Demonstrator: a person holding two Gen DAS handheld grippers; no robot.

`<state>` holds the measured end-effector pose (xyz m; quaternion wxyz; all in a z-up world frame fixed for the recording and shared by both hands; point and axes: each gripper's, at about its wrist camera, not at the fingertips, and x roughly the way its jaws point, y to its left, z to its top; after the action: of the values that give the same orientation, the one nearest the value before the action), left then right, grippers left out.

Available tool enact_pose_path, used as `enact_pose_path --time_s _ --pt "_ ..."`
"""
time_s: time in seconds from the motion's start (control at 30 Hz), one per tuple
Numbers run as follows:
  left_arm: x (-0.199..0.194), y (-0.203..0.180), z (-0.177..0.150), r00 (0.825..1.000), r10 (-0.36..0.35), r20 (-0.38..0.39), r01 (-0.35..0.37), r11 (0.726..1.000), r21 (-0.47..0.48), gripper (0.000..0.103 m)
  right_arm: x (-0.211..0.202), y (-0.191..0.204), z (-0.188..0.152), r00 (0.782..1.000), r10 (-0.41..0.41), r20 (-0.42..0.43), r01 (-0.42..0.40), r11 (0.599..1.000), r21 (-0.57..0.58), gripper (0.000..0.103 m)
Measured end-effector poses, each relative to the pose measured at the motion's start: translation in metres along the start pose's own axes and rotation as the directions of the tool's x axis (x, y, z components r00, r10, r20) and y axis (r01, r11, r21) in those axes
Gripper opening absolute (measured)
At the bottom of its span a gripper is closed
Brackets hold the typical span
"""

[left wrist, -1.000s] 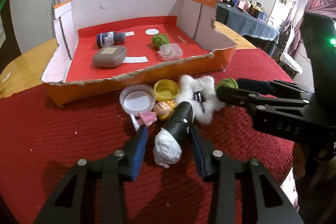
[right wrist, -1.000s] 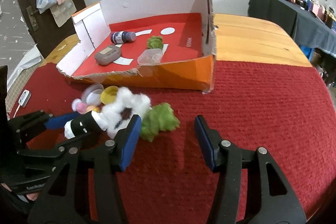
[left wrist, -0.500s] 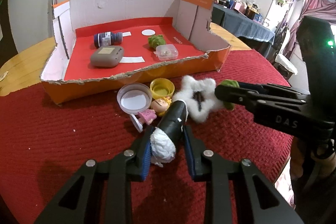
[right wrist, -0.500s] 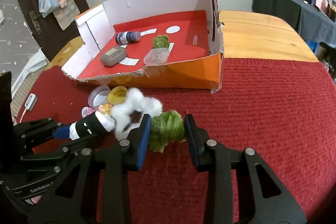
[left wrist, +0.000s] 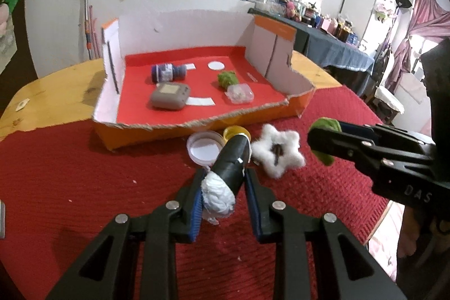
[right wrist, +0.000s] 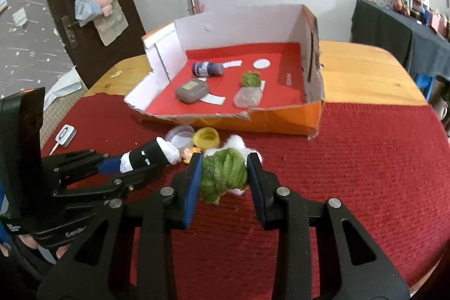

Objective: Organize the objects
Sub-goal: 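Grasp the black-and-white figure with the left gripper while the right grasps the green fuzzy toy, then lift the figure and green toy and carry both into the box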

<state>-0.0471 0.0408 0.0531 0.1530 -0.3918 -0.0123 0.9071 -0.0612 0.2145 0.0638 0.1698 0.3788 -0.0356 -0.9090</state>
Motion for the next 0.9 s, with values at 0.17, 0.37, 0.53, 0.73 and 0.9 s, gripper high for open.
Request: enact_pose_path --time_s 0.17,0.37,0.53,0.73,0.9 --pt "-0.005 0.003 0.003 1.0 0.011 0.016 -0.011 1.0 0.0 0.029 -0.004 0.008 0.003 1.0 0.01 0.013 -0.01 1.0 -0.012 0.031" --pt "-0.002 0.005 0.002 1.0 0.016 0.005 -0.016 1.0 -0.007 0.029 0.001 0.012 0.0 1.0 0.02 -0.007 -0.02 1.0 -0.017 0.031" --pt "-0.003 0.006 0.006 0.999 0.031 0.016 -0.031 1.0 -0.007 0.029 0.002 0.013 0.002 0.999 0.04 -0.011 -0.04 0.999 -0.022 0.031" --pt "-0.004 0.01 0.01 0.997 0.068 0.028 -0.067 0.998 -0.016 0.029 0.008 0.018 0.005 0.997 0.072 -0.035 -0.073 0.997 -0.037 0.031" --pt "-0.006 0.02 0.012 0.996 0.074 0.04 -0.072 0.997 -0.041 0.029 0.018 0.025 0.007 0.994 0.071 -0.084 -0.077 0.995 -0.061 0.031"
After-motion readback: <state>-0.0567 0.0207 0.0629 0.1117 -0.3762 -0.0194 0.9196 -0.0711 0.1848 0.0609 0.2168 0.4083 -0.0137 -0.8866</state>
